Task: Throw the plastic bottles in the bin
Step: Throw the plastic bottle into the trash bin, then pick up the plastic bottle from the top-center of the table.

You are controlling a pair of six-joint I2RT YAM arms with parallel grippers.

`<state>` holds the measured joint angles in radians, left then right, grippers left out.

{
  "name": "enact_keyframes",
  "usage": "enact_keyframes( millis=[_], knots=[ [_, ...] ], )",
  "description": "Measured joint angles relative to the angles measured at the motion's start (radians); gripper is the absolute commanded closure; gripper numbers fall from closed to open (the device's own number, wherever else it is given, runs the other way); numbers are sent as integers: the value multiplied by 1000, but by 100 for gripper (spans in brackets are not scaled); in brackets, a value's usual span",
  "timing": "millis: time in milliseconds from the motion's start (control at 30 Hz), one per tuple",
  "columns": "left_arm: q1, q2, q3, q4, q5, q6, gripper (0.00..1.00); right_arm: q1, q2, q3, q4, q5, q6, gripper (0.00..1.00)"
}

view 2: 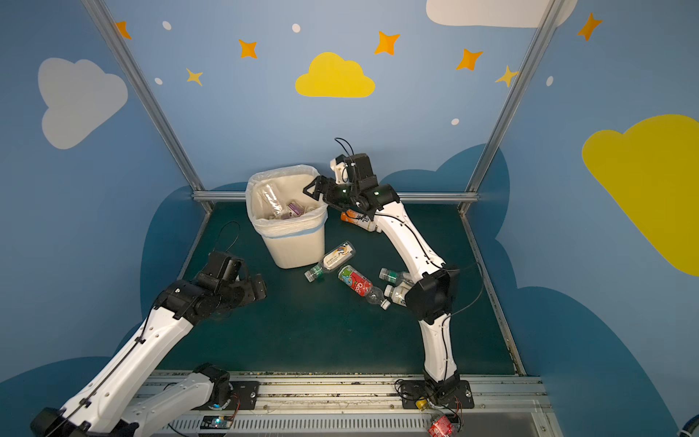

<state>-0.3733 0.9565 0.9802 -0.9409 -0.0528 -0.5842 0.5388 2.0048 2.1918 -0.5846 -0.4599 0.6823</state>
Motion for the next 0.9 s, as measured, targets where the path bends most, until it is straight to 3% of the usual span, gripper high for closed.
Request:
enact_keyframes(
  millis=[200,333,667,900],
  knots=[
    [0,-21,-26,6,12,-3,1,-109,-340,-291,14,47,-75,9],
    [-7,13,-32,16,40,0,4,-126,-520,-431,-6,67,-142,10],
    [-158,139,11,43,41,3,7,-158,-596,-616,-360,268,-359,11],
    [-175,210,11,101,63,-46,7,-181,-625,-714,-475,312,-401,20]
  ],
)
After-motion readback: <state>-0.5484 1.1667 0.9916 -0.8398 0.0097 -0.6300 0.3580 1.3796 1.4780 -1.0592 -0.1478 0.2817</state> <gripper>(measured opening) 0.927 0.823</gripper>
